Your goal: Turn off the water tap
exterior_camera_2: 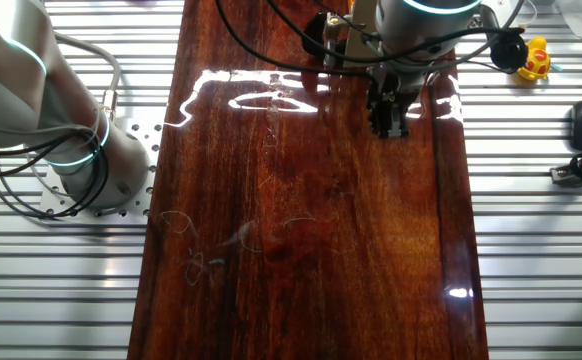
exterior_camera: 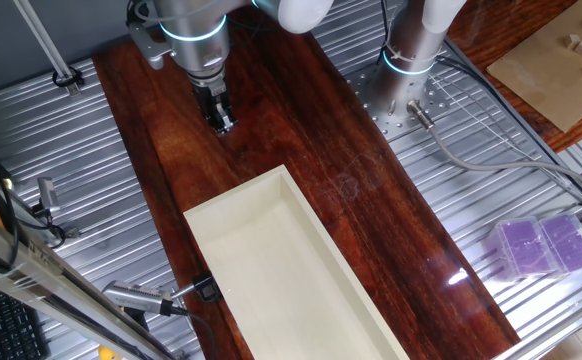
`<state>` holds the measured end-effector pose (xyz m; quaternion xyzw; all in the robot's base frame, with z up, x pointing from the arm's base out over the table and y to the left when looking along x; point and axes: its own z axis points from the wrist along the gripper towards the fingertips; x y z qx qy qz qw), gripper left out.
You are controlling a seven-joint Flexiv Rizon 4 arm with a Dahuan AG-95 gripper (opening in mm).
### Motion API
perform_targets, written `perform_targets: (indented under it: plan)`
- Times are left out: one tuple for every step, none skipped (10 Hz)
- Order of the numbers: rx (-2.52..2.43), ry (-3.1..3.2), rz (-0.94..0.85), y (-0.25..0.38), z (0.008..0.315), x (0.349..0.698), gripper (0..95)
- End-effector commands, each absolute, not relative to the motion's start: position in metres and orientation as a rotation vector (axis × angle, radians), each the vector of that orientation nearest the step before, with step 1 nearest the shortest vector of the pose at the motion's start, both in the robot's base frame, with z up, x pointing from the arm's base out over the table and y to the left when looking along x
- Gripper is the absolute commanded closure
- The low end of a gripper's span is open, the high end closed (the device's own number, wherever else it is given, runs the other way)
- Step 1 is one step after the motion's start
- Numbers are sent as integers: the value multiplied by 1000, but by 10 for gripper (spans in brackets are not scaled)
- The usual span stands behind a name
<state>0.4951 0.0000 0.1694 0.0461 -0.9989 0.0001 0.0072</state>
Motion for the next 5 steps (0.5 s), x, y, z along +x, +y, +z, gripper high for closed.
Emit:
perform_targets:
  plan:
    - [147,-3124,0,0,169,495,950]
    - [150,-3124,0,0,169,495,950]
    - [151,-3124,0,0,169,495,950]
    - [152,-3124,0,0,169,495,950]
    - [152,-3124,0,0,169,495,950]
